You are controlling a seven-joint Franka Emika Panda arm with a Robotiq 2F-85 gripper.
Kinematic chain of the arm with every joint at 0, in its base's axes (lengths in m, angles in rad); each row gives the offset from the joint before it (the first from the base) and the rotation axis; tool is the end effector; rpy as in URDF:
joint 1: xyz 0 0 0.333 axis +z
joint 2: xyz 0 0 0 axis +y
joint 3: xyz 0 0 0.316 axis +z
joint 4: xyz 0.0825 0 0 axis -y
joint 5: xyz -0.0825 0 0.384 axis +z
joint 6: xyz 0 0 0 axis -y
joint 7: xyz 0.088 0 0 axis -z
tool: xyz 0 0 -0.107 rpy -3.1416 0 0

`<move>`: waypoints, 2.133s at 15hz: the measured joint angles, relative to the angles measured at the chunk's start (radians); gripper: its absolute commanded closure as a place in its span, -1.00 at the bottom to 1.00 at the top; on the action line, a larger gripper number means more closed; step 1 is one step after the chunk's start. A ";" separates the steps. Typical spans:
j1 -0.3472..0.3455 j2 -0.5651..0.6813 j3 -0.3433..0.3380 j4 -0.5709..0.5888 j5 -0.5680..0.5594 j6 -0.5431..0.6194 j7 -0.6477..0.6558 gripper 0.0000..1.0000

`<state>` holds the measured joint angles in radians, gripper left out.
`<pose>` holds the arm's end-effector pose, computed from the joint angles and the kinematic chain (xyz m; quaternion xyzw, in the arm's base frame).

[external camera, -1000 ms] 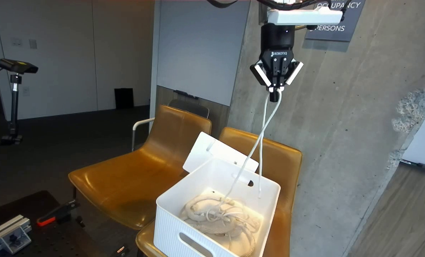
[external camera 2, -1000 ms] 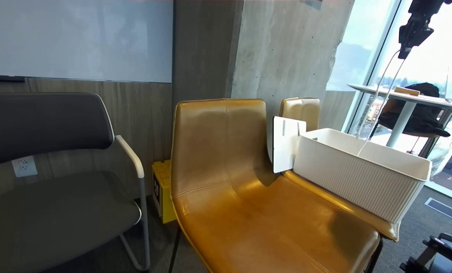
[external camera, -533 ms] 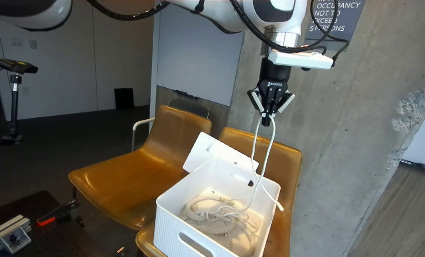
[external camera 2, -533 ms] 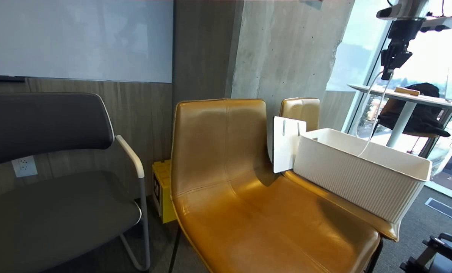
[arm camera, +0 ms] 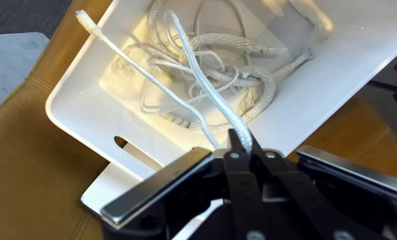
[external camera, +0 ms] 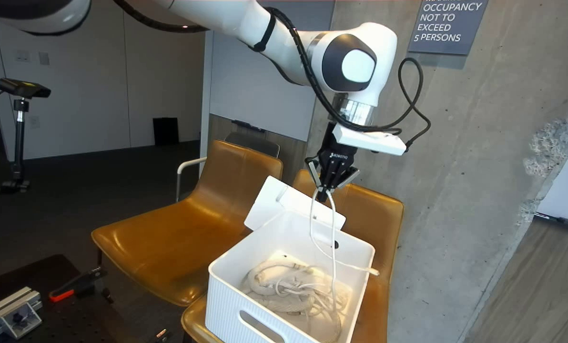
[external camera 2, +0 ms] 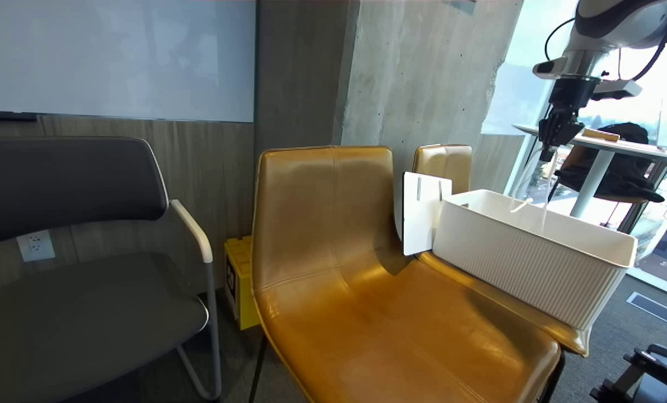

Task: Put the cable inside the storage box, then take it out

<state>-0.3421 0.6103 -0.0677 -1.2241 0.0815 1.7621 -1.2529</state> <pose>0.6687 -0.2697 0.4119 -0.9132 -0.4054 0.0091 0.0398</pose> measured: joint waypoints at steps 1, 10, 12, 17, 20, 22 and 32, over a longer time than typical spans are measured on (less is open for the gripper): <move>0.005 -0.011 0.006 -0.055 0.002 0.035 0.000 0.98; 0.019 -0.092 0.023 -0.386 0.002 0.230 -0.013 -0.02; 0.015 -0.108 0.023 -0.419 0.004 0.269 -0.035 -0.31; 0.015 -0.127 0.023 -0.479 0.004 0.362 -0.074 -1.00; 0.024 -0.101 0.024 -0.488 0.002 0.395 -0.091 -1.00; 0.033 -0.063 0.024 -0.488 -0.001 0.417 -0.099 -1.00; 0.048 0.208 0.014 -0.359 -0.141 0.541 -0.101 -1.00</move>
<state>-0.2937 0.8184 -0.0534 -1.5826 -0.0598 2.3030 -1.3536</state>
